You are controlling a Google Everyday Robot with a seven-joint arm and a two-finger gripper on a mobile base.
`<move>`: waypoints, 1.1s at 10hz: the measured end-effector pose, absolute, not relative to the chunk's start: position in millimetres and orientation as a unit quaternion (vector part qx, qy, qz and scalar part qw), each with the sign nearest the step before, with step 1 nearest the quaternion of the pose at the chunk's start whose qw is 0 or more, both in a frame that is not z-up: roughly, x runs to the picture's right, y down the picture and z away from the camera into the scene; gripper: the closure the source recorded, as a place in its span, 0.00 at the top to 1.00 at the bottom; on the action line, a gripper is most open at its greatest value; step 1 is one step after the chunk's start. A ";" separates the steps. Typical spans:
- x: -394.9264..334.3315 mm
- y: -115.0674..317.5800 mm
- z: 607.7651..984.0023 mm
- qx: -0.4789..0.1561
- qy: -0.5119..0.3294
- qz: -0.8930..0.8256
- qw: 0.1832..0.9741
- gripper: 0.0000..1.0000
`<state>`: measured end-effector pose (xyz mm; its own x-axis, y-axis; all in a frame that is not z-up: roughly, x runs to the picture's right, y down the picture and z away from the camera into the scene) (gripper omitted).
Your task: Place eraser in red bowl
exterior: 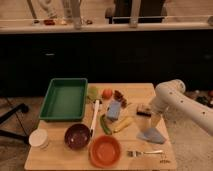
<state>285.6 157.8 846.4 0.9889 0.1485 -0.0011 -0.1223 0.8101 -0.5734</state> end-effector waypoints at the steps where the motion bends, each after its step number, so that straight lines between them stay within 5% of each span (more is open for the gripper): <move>1: 285.3 153.9 849.3 -0.294 -0.023 0.078 0.952 0.80; 11: 304.0 141.1 876.4 -0.278 -0.040 0.122 0.952 0.80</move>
